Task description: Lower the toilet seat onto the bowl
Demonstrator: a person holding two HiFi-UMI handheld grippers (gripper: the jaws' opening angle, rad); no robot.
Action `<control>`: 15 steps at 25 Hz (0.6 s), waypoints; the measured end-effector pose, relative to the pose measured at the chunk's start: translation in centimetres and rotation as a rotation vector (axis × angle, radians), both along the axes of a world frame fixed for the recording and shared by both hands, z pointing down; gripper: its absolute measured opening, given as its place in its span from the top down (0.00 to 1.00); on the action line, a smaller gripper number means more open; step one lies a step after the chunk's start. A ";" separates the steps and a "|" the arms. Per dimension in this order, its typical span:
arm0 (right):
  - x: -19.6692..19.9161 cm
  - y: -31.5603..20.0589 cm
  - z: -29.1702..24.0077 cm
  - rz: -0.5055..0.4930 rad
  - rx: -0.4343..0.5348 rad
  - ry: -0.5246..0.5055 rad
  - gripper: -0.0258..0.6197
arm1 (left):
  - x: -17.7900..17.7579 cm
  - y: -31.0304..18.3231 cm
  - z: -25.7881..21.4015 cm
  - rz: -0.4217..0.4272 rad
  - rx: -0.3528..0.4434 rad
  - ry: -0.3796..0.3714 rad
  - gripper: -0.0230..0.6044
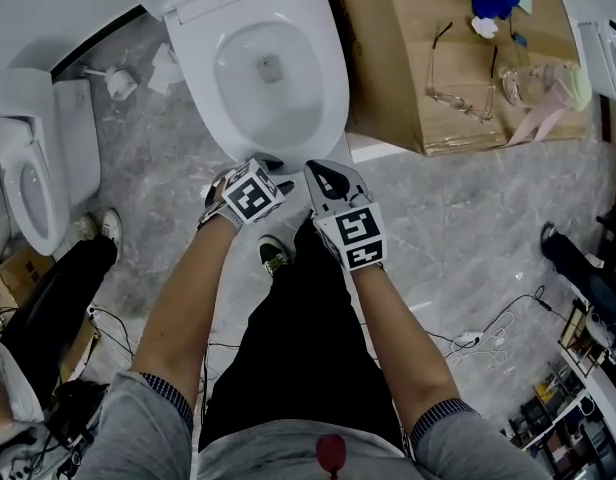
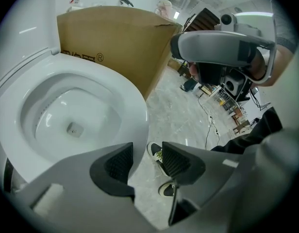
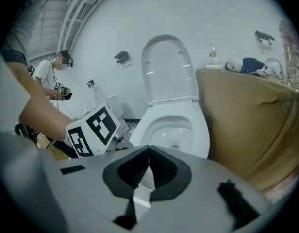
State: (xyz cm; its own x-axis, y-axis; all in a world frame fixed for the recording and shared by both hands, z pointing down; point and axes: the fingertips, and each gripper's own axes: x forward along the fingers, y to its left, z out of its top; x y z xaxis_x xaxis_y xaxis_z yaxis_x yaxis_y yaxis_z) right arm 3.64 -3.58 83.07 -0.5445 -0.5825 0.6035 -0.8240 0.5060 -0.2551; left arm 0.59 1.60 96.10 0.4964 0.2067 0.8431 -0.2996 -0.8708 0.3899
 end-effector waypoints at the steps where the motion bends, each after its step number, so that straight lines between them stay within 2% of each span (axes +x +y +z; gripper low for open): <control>1: -0.1 0.0 0.1 0.001 0.000 -0.003 0.94 | -0.1 0.0 0.0 -0.002 -0.001 0.001 0.65; 8: -0.3 0.6 -0.1 -0.018 -0.015 0.011 0.94 | -0.2 -0.4 -0.9 -0.037 0.004 0.026 0.64; 15: -0.6 0.1 -6.3 -0.048 0.049 0.007 0.94 | -1.9 -1.8 -9.0 -0.130 0.105 0.107 0.64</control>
